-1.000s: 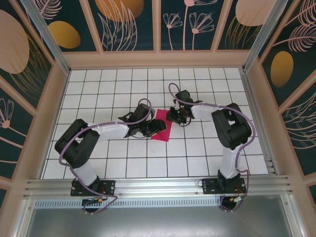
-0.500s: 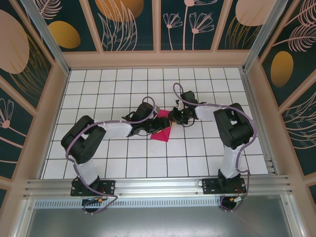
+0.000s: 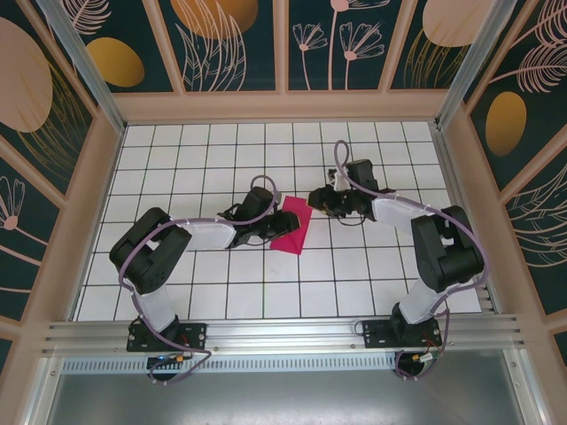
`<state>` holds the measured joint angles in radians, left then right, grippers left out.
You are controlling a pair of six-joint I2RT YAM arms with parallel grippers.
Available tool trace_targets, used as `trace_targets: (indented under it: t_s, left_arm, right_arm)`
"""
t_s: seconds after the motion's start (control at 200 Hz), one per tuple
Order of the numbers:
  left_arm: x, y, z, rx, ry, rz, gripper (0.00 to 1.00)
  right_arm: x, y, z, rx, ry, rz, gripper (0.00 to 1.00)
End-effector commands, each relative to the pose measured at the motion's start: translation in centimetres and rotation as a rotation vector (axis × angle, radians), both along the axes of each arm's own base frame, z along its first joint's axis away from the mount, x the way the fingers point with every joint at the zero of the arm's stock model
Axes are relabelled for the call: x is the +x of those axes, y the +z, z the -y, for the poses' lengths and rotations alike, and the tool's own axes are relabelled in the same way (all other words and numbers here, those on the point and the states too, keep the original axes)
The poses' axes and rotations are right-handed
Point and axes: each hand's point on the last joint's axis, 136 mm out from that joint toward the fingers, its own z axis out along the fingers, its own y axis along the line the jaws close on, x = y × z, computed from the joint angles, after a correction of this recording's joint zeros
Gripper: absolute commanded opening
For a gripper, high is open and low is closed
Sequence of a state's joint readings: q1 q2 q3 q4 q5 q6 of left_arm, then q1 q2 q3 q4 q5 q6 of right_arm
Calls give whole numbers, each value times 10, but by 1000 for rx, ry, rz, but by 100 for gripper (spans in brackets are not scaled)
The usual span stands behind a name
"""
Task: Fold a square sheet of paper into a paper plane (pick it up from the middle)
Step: Fold the triangle a second time at the center of the table.
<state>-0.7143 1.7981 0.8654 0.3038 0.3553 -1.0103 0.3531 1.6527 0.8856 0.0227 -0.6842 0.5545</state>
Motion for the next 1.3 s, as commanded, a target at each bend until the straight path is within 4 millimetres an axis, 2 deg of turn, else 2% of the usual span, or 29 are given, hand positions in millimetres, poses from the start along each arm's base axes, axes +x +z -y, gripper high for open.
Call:
trace_targets:
  t_s: [0.0,0.175,0.455,0.621,0.901,1.126,1.296]
  left_arm:
    - [1,-8,-4,27,2,22,31]
    - [0,-9,-5,33,0,21,28]
    - [1,-9,-2,32,-8,16,24]
    - [1,-8,-1,32,-14,18,24]
    - [2,-1,2,25,-33,27,24]
    - [1,23,14,-60,-74,72,25]
    - [1,19,16,-62,-83,60,24]
  right_arm:
    - [-20,-2,2,21,31,-14,38]
    - [-43,-1,-7,97,123,-37,39]
    - [-50,-12,-16,100,180,-66,38]
    - [-46,-16,-23,83,192,-66,32]
    - [-38,-31,-18,31,156,-76,7]
    - [-34,-46,-12,-27,131,-92,4]
    - [-32,-51,-10,-49,124,-89,3]
